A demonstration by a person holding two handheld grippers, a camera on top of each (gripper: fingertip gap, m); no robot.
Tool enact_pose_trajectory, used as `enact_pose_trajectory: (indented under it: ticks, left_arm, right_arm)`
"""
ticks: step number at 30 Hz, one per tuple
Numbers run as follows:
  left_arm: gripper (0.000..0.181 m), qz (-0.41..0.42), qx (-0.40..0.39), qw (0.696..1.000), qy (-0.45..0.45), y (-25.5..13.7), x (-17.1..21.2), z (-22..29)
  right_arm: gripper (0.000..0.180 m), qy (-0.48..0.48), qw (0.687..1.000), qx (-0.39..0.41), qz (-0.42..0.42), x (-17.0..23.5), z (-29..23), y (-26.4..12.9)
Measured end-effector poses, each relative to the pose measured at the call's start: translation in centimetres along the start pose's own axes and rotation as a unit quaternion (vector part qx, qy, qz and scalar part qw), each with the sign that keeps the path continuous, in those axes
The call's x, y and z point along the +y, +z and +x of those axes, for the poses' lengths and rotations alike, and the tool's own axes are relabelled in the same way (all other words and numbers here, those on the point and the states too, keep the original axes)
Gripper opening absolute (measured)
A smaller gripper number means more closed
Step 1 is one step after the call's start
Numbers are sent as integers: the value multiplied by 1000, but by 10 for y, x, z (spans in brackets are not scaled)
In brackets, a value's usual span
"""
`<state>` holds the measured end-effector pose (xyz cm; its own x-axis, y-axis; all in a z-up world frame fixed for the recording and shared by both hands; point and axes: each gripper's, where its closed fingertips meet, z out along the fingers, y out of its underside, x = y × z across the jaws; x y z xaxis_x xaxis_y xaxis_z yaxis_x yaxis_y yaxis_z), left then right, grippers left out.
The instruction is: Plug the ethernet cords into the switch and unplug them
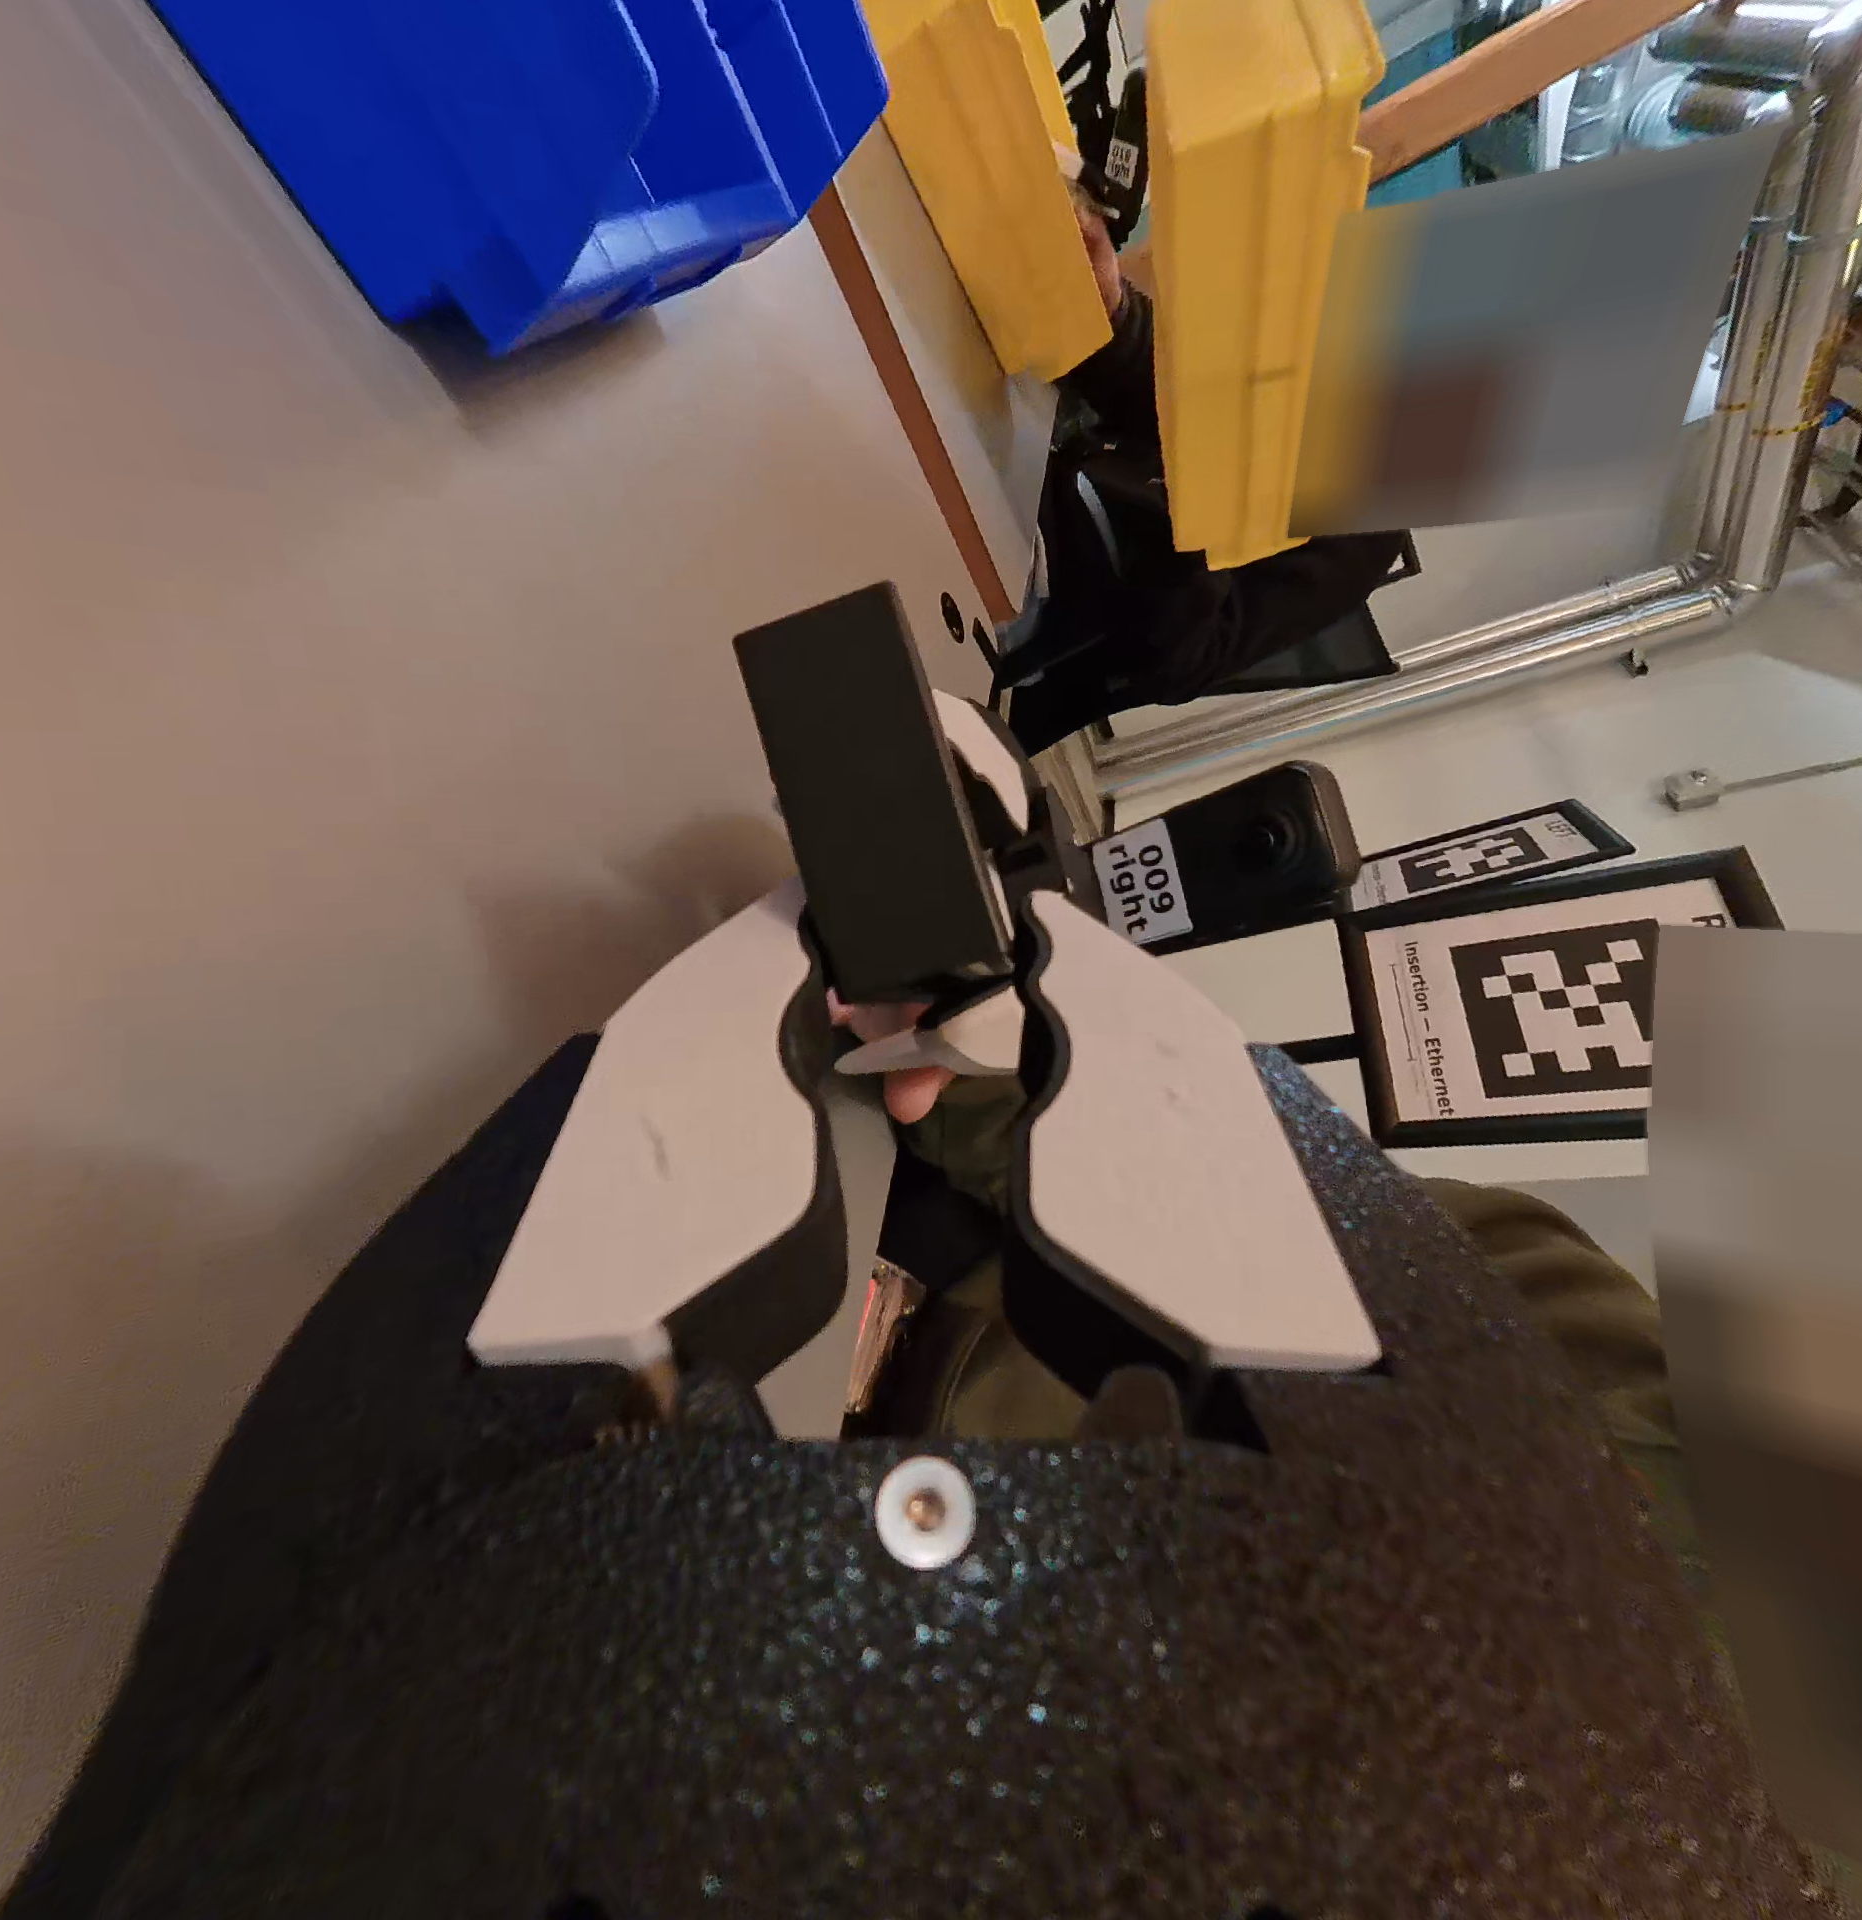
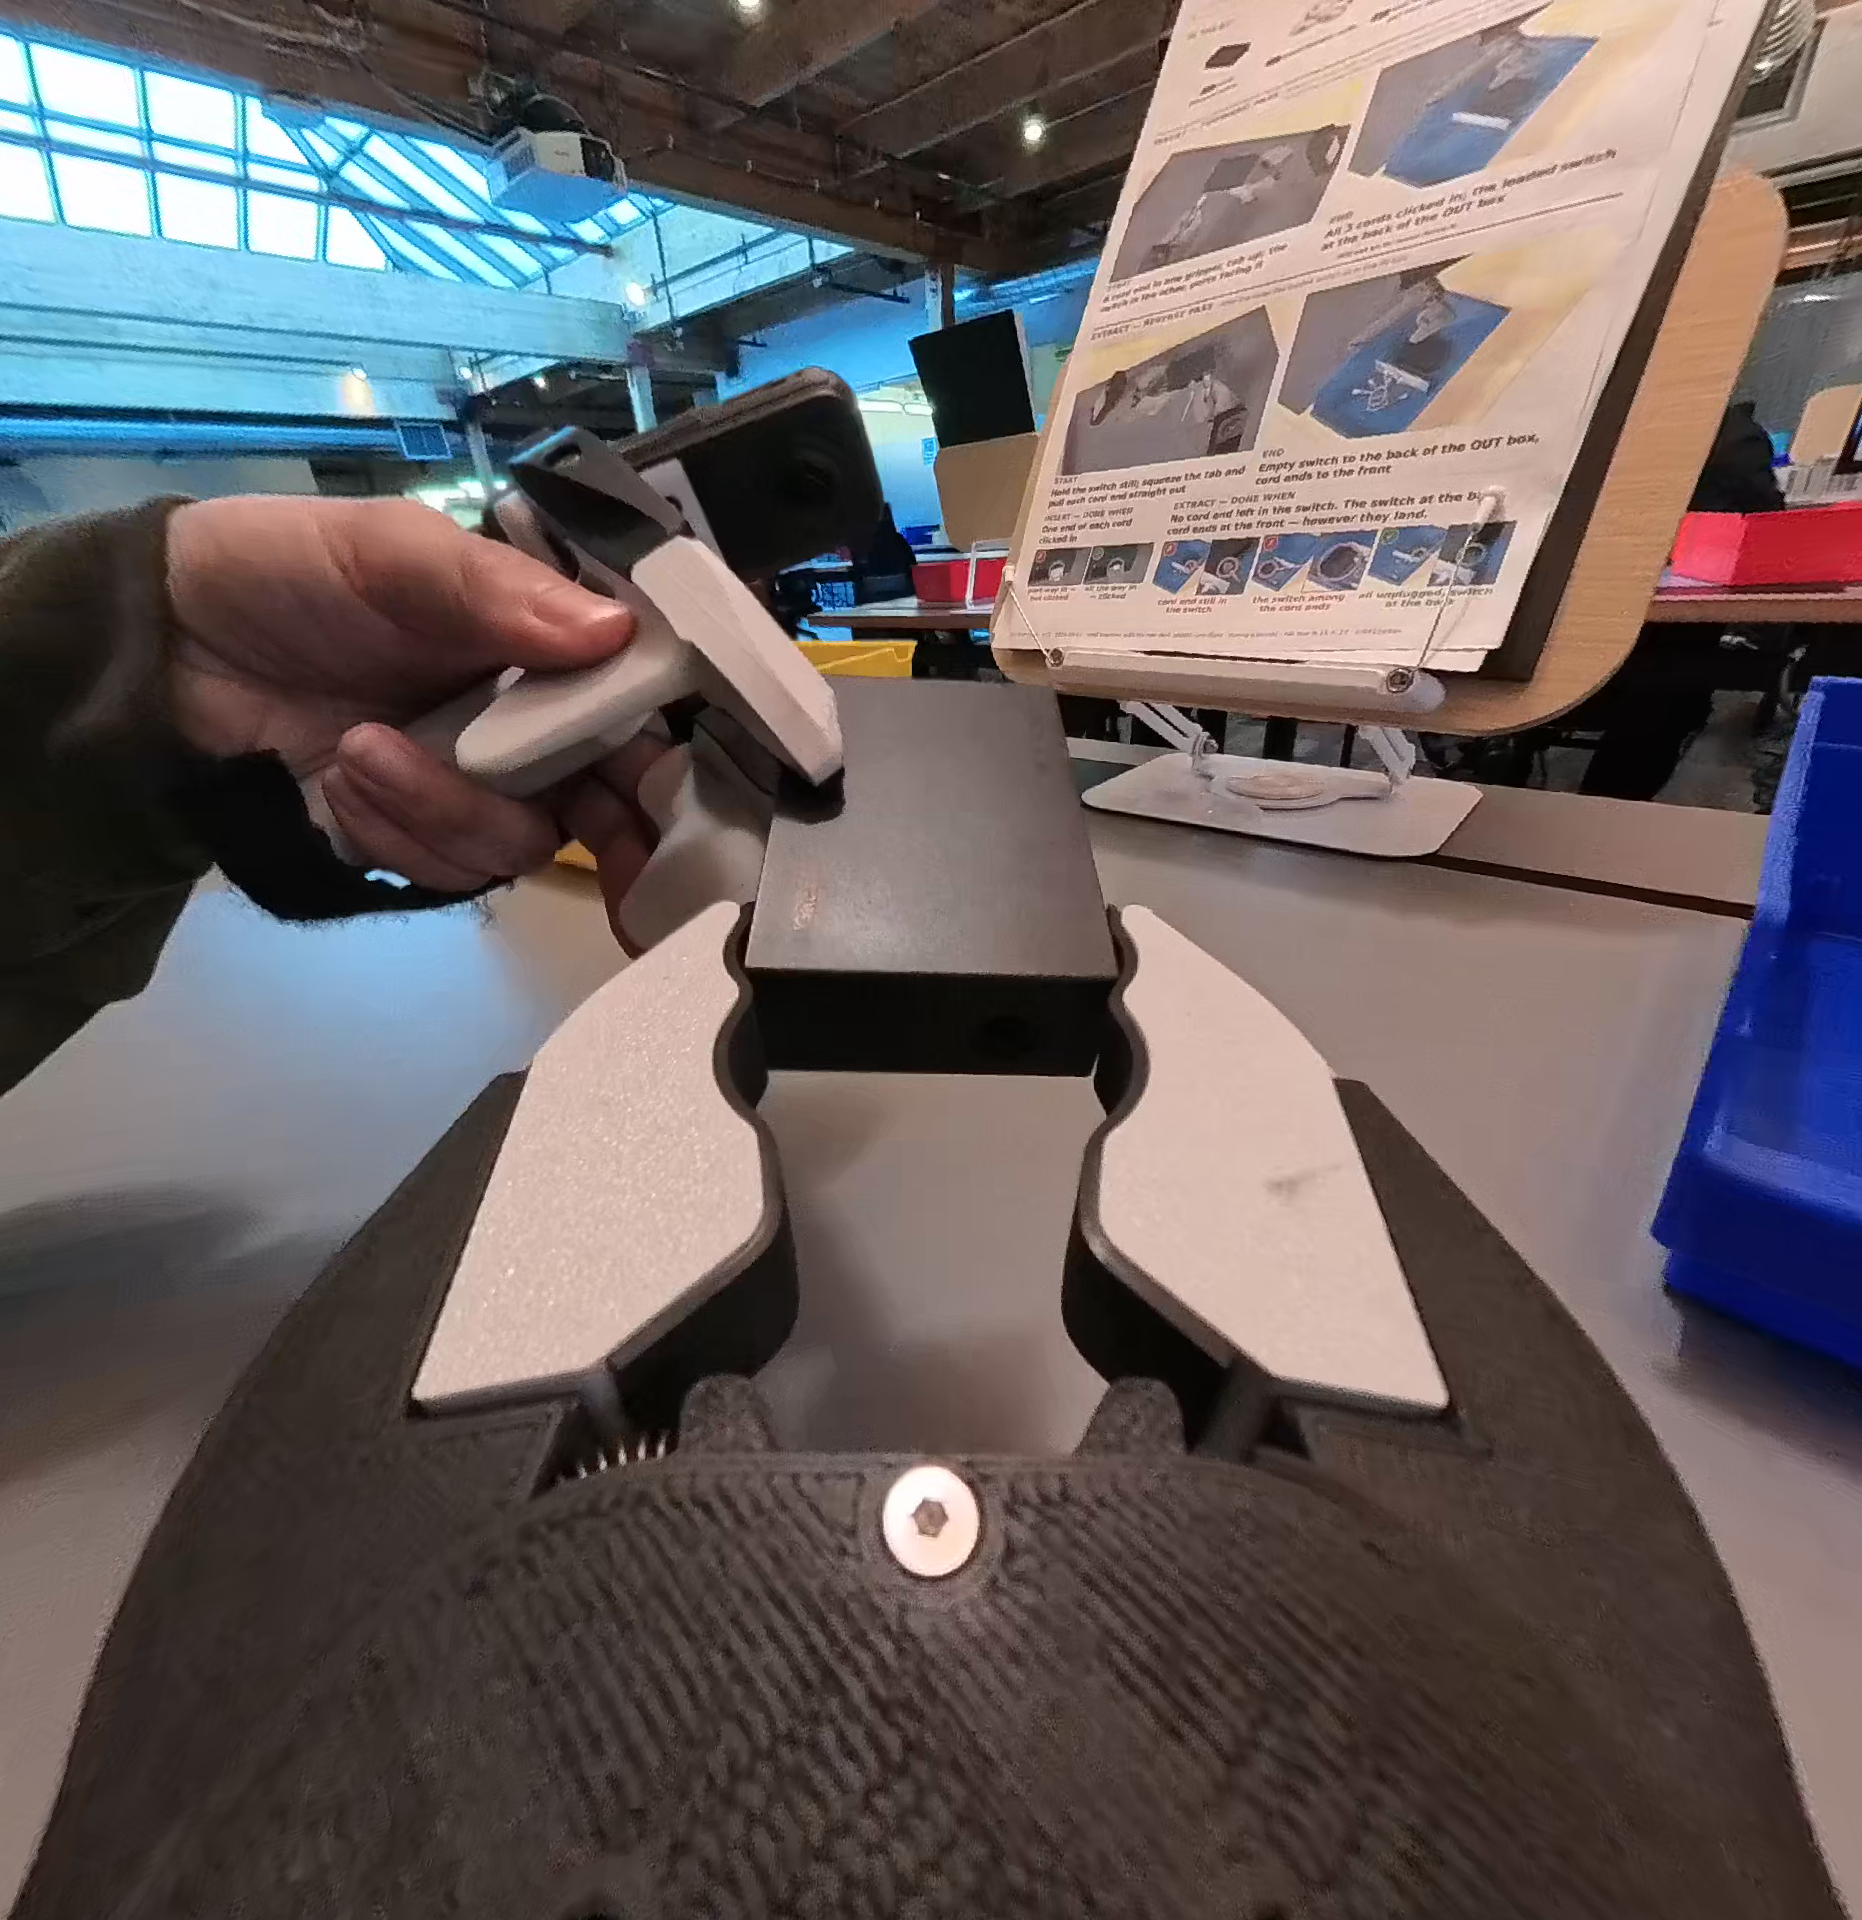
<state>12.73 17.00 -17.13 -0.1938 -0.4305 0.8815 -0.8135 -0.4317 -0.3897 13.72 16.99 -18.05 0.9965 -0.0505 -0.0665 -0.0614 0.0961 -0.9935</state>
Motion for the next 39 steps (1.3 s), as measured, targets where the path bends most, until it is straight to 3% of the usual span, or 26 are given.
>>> enact_pose_trajectory:
  ticks: [6, 16, 27, 39]
  left_arm:
    - [31, -20, -26, 999, 19, -2, 2, -4]
    - [31, -38, -34, 998, 34, -1, 0, 0]
    - [32, -42, -61, 995, 63, 0, 1, -3]
    - [36, -12, -15, 996, 84, 0, -5, 3]
  right_arm:
    - [62, -11, 999, -10, -33, 7, -1, 1]
    - [72, -26, 999, 23, -7, 1, 5, 2]
    - [64, -37, 999, 0, -39, 9, -3, 4]
    - [64, -14, 1000, 17, -20, 4, 4, 0]
